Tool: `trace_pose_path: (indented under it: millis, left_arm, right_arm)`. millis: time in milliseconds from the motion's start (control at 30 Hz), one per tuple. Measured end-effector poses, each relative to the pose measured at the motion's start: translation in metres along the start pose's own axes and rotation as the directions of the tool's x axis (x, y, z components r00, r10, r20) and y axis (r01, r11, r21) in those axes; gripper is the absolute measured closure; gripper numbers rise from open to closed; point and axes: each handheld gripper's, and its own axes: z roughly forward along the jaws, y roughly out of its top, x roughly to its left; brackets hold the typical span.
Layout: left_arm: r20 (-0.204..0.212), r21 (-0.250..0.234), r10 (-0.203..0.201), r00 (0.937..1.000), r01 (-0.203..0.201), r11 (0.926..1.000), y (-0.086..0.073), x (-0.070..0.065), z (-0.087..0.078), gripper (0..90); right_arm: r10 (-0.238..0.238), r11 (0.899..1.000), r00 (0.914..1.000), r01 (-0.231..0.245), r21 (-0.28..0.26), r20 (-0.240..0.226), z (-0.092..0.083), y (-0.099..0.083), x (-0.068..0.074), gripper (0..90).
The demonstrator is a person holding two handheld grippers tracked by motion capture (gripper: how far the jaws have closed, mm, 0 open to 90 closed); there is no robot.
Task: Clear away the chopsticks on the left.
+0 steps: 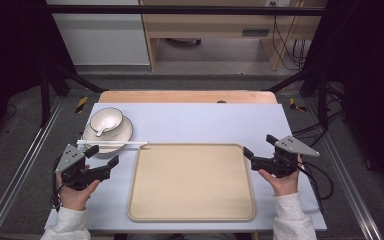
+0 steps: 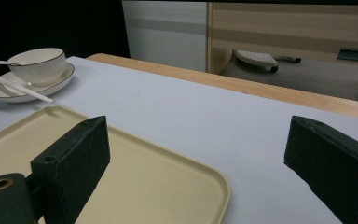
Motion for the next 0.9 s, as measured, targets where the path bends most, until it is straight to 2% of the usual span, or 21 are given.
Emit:
trace_pose_path:
  millis: [200,367,400,433,567,600,733,800,900]
  left_arm:
    - [0.007,0.023,0.023,0.9997,-0.023,0.9995,0.0,0.006,0.003,19.5]
    - [0.006,0.074,0.044,0.999,-0.044,0.9963,0.001,0.023,0.009,21.2]
    - [0.006,0.074,0.044,0.999,-0.044,0.9963,0.001,0.023,0.009,22.0]
    - [0.002,0.086,0.044,0.999,-0.044,0.9953,0.002,0.03,0.012,22.7]
    - [0.008,0.124,0.046,0.9989,-0.047,0.9911,0.003,0.044,0.02,26.8]
    - [0.008,0.124,0.046,0.9989,-0.047,0.9911,0.003,0.044,0.02,27.8]
    - [0.011,0.181,0.057,0.9983,-0.058,0.9818,0.0,0.055,0.028,29.9]
    - [0.001,0.216,0.075,0.9972,-0.074,0.9736,0.0,0.063,0.032,30.2]
    - [-0.009,0.232,0.085,0.9963,-0.081,0.9693,0.0,0.069,0.035,30.2]
  right_arm:
    - [0.0,1.0,1.0,0.0,0.0,-0.003,0.0,0.0,0.0,7.1]
    - [-0.011,1.0,0.9999,0.011,0.012,-0.011,0.003,0.0,0.003,7.1]
    - [-0.009,1.0,0.9999,0.009,0.015,-0.009,0.003,0.001,0.004,7.1]
    - [-0.011,1.0,0.9999,0.011,0.015,-0.012,0.003,0.001,0.005,7.1]
    - [-0.038,0.999,0.9992,0.039,0.021,-0.015,0.006,0.003,0.009,7.1]
    - [-0.043,0.999,0.9989,0.044,0.026,-0.017,0.007,0.004,0.01,7.0]
    - [-0.057,0.998,0.9981,0.058,0.035,-0.024,0.011,0.005,0.015,7.0]
    - [-0.06,0.997,0.9976,0.062,0.042,-0.034,0.013,0.005,0.016,7.0]
    - [-0.062,0.997,0.9975,0.064,0.051,-0.032,0.014,0.005,0.016,7.0]
